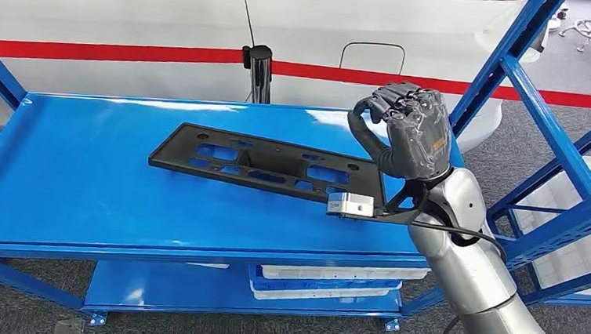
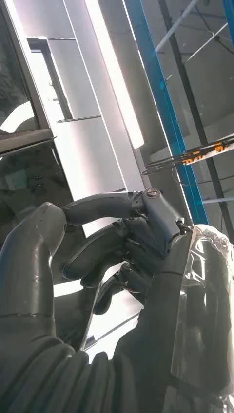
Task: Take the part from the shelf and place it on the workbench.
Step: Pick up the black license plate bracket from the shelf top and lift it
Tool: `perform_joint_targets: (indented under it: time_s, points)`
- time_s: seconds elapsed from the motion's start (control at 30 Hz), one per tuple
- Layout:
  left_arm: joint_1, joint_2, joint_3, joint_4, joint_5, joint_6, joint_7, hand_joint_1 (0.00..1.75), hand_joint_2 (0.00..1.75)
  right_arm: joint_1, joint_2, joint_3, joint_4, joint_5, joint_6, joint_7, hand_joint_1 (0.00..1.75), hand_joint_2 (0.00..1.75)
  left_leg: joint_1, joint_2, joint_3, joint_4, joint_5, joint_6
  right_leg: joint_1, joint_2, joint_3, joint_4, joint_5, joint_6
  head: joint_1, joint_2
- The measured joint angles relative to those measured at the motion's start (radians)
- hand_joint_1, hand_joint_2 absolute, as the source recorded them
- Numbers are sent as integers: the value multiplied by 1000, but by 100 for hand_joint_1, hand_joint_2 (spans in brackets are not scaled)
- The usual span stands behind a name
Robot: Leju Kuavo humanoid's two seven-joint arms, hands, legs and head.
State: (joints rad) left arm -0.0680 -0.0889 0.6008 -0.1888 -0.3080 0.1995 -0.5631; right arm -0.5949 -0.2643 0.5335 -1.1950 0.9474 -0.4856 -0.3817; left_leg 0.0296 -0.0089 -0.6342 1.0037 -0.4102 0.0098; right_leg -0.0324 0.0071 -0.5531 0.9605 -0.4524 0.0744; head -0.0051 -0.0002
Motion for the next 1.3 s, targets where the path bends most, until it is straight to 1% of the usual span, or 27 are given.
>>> perform_joint_targets:
  time_s: [0.03, 0.17, 0.33, 0.6, 0.73, 0.9, 1.03, 1.1, 1.2, 1.3]
  points:
    - [0, 0, 0, 0, -4, 5, -5, 0, 175, 1, -1, -1, -1, 0, 0, 0, 0, 175, 0, 0, 0, 0, 0, 0, 0, 0, 0, 0, 0, 0, 0, 0]
    - [0, 0, 0, 0, -17, 37, -32, 0, 0, 9, -6, -6, -9, 5, 2, 4, 0, 175, 0, 0, 0, 0, 0, 0, 0, 0, 0, 0, 0, 0, 0, 0]
    - [0, 0, 0, 0, -35, 100, 0, 0, 0, 21, -10, -12, -15, 17, 2, 10, 0, 175, 0, 0, 0, 0, 0, 0, 0, 0, 0, 0, 0, 0, 0, 0]
    - [0, 1, 0, 0, -38, 107, 19, 0, 0, 27, -15, -14, -23, 19, 9, 11, 0, 175, 0, 0, 0, 0, 0, 0, 0, 0, 0, 0, 0, 0, 0, 0]
    - [1, 3, 0, 0, -40, 93, 30, 0, 0, 30, -34, -15, -39, 4, 54, 14, 0, 175, 0, 0, 0, 0, 0, 0, 0, 0, 0, 0, 0, 0, 0, 0]
    - [1, 4, 0, 0, -40, 86, 38, 0, 0, 40, -79, -32, -64, -83, 144, -12, 0, 175, 0, 0, 0, 0, 0, 0, 0, 0, 0, 0, 0, 0, 0, 0]
    - [1, 4, 5, 0, -39, 86, 40, 0, 0, 55, -127, -40, -84, -169, 254, -39, 0, 175, 0, 0, 0, 0, 0, 0, 0, 0, 0, 0, 0, 0, 0, 0]
    - [2, 5, 9, 0, -37, 86, 40, 0, 0, 67, -159, -38, -95, -202, 325, -43, 0, 175, 0, -1, 0, 0, 0, 0, 0, 0, 0, 0, 0, 0, 0, 0]
    - [3, 6, 18, 0, -35, 89, 43, 0, 0, 89, -222, -32, -118, -256, 443, -44, 0, 175, 0, -1, 0, 0, 0, 0, 0, 0, 1, 0, 0, 0, 0, 0]
    - [6, 7, 29, 0, -33, 94, 50, 0, 0, 106, -283, -24, -148, -303, 511, -49, 0, 175, 0, -1, 0, 0, -1, 0, 0, 0, 1, 0, 0, 0, 0, 0]
